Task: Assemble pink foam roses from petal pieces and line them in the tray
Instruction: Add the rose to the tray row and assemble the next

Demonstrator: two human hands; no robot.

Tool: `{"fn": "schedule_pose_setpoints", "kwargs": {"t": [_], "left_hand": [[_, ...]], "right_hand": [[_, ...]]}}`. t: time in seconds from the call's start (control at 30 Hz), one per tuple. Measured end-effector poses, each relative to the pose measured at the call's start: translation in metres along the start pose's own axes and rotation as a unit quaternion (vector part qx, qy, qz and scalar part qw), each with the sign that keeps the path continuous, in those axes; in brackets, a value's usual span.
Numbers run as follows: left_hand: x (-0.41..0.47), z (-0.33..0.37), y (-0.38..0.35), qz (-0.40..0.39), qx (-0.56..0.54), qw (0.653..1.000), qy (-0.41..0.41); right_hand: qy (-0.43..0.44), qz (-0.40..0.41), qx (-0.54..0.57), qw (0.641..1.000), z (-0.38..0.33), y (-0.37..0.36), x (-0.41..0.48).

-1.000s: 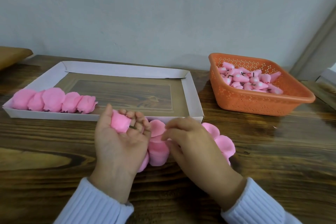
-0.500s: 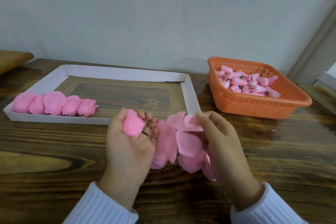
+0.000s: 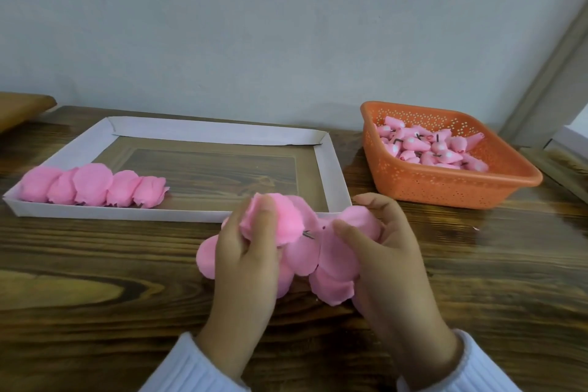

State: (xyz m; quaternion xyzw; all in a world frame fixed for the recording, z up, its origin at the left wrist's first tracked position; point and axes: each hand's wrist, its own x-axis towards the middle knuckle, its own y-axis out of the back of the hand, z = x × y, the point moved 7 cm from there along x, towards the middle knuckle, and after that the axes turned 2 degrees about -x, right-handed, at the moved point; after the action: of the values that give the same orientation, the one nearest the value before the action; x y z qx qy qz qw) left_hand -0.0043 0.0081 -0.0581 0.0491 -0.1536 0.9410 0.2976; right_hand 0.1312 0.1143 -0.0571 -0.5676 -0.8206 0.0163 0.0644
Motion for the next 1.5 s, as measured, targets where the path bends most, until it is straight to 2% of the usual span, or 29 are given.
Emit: {"fn": "schedule_pose_setpoints", "kwargs": {"t": [0.1, 0.17, 0.37, 0.53, 0.77, 0.9, 1.03, 1.23, 1.3, 1.37, 1.43, 1.5], "left_hand": [[-0.006, 0.011, -0.013, -0.056, 0.047, 0.996, -0.05], [-0.009, 0.012, -0.021, -0.078, 0.037, 0.995, -0.048], [-0.013, -0.012, -0.028, -0.087, -0.086, 0.989, 0.084], [-0.014, -0.02, -0.03, -0.083, -0.154, 0.973, 0.151], [-0.018, -0.022, -0.039, -0.092, -0.267, 0.928, 0.243], [-0.024, -0.022, -0.045, -0.124, -0.3, 0.903, 0.28], [-0.027, -0.024, -0.046, -0.127, -0.305, 0.895, 0.299], [-0.026, -0.019, -0.046, -0.11, -0.343, 0.879, 0.313], [-0.027, -0.02, -0.045, -0.102, -0.355, 0.871, 0.325], [-0.027, -0.022, -0.045, -0.105, -0.358, 0.866, 0.333], [-0.029, -0.021, -0.047, -0.131, -0.353, 0.865, 0.332], [-0.03, -0.02, -0.049, -0.153, -0.352, 0.862, 0.331]], "right_hand": [[0.092, 0.036, -0.041, 0.994, -0.018, 0.006, -0.005], [0.156, 0.064, -0.088, 0.982, -0.031, 0.011, -0.008], [0.253, 0.098, -0.136, 0.953, -0.047, 0.016, -0.011], [0.308, 0.09, -0.179, 0.93, -0.053, 0.016, -0.009], [0.392, 0.071, -0.246, 0.884, -0.06, 0.003, -0.018], [0.394, 0.072, -0.243, 0.884, -0.06, 0.007, -0.016], [0.393, 0.065, -0.235, 0.887, -0.06, 0.008, -0.015], [0.444, -0.081, -0.169, 0.876, -0.065, -0.004, -0.028], [0.429, -0.1, -0.102, 0.892, -0.066, -0.003, -0.028], [0.383, -0.077, -0.041, 0.92, -0.064, 0.001, -0.021], [0.343, -0.045, -0.055, 0.937, -0.062, 0.004, -0.013], [0.31, -0.051, -0.104, 0.944, -0.059, 0.002, -0.007]]}}
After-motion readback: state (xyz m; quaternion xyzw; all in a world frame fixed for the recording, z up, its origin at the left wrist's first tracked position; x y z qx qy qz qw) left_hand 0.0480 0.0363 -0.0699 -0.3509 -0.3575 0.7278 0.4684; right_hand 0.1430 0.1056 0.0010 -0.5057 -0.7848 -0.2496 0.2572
